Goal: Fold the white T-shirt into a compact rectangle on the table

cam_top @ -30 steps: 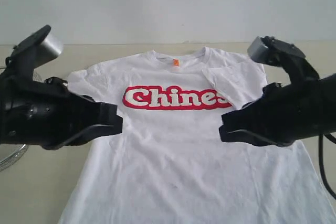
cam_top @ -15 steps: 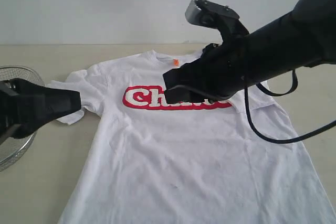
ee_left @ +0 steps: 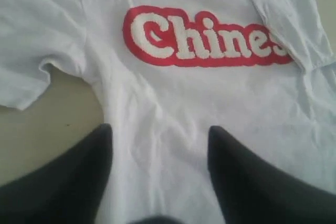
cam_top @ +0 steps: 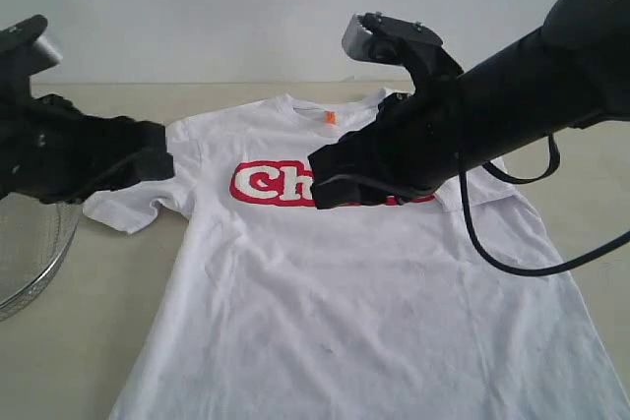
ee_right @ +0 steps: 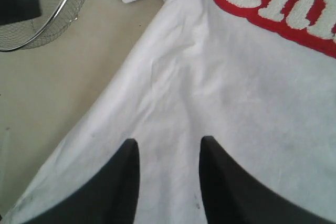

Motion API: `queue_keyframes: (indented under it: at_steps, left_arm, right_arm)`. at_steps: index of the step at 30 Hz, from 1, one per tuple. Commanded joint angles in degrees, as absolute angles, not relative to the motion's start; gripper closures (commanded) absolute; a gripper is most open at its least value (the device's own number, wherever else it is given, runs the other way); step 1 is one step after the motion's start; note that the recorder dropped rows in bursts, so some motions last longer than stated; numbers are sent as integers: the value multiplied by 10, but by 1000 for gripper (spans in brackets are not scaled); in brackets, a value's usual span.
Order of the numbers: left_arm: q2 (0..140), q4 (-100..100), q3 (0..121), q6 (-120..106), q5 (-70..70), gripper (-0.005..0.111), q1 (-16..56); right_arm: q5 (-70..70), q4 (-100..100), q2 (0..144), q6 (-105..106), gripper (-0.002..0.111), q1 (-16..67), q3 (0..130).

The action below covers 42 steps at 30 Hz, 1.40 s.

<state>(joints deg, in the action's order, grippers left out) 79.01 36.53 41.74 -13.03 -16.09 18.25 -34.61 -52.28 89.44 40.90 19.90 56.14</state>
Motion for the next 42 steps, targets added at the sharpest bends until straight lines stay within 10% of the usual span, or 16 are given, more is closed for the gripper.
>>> queue_keyframes:
  at_steps: [1, 18, 42]
  left_arm:
    - [876, 467, 473, -113, -154, 42, 178]
    - [1031, 823, 490, -85, 9, 42, 179]
    - [1120, 831, 517, -79, 116, 42, 178]
  right_arm:
    - [-350, -517, 892, 410, 75, 200, 565]
    - [-350, -517, 892, 410, 75, 200, 565]
    - [-337, -517, 892, 410, 75, 200, 565]
